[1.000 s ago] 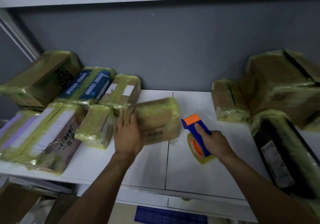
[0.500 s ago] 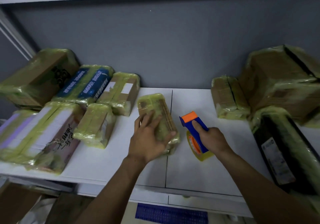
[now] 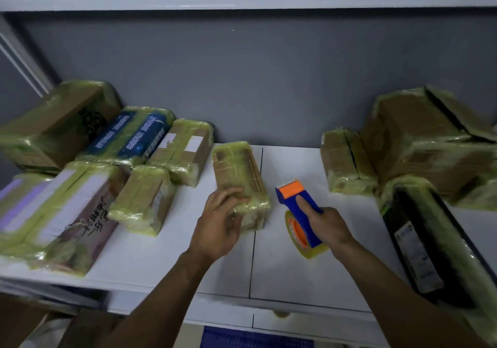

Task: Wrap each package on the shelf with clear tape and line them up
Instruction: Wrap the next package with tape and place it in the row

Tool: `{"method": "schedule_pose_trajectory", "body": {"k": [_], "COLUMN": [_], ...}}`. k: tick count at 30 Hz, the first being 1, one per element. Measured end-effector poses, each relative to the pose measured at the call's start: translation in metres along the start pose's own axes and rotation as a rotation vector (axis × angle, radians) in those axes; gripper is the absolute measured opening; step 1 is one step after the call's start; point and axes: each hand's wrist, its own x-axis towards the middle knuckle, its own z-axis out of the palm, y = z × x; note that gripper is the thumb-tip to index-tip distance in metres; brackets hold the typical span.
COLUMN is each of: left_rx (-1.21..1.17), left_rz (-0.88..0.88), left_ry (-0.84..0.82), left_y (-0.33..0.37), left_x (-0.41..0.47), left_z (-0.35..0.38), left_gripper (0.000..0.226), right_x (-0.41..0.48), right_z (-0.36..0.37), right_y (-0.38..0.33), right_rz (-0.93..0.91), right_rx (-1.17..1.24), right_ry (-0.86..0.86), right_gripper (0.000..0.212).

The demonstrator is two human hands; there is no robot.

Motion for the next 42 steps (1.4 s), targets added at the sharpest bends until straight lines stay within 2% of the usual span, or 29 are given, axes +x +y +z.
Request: {"method": "schedule_pose_trajectory", "body": {"k": [5,8,10,12,13,16,20,23,25,28,32,36,42], "left_rx": [-0.014,0.01,-0.182,-0.39,-0.489,-0.776,-0.887,-0.861,-0.814,-0.767,-0.85,-0.741,-0.595], "left_rz": [-0.112,-0.18,-0.21,-0.267,-0.335,-0.54,-0.515,-0.492,-0.481,-0.514,-0.588,-0.54,-0.496], "left_ry": [-0.073,-0.121,-0.049,0.128,0.165,0.044,-0.062,-0.071,-0.052,-0.023,-0.055,-0.033,0.047], "left_y": [-0.005,0.002,0.016,0.034,0.044,0.063,0.07,0.07,0.067,0.067,0.069,0.071,0.065], "left_x": [0.022,0.032,0.037,0.041,0.044,0.05,0.044,0.041,0.04,0.04,0.041,0.037,0.035], "left_z": [0.009,0.004,-0.007,-0.018,-0.023,-0.037,-0.045,-0.045,-0.044,-0.045,-0.048,-0.045,-0.042], "left_gripper": [0.038,0.043,0.053,0.044,0.039,0.029,0.016,0.014,0.02,0.016,0.014,0.007,0.009], "right_x": [0.0,-0.008,-0.018,-0.03,-0.036,-0.046,-0.05,-0.05,-0.049,-0.048,-0.051,-0.057,-0.059], "right_z": [-0.008,-0.016,-0.023,-0.029,-0.031,-0.033,-0.032,-0.029,-0.028,-0.028,-0.028,-0.03,-0.029], "right_y": [-0.022,-0.038,-0.05,-0.058,-0.061,-0.064,-0.061,-0.061,-0.061,-0.062,-0.062,-0.064,-0.069], "right_rz": [-0.078,-0.205,-0.311,-0.411,-0.447,-0.523,-0.596,-0.622,-0.631,-0.629,-0.626,-0.629,-0.615], "right_rx": [0.03,0.009,-0.016,-0.05,-0.055,-0.049,-0.098,-0.085,-0.086,-0.088,-0.115,-0.115,-0.176], "right_ry": [0.083,0.084,0.055,0.009,-0.019,-0.093,-0.11,-0.12,-0.124,-0.128,-0.163,-0.16,-0.157], "right_gripper": [0.069,0.066,0.063,0.06,0.057,0.05,0.052,0.048,0.052,0.058,0.047,0.044,0.048]}}
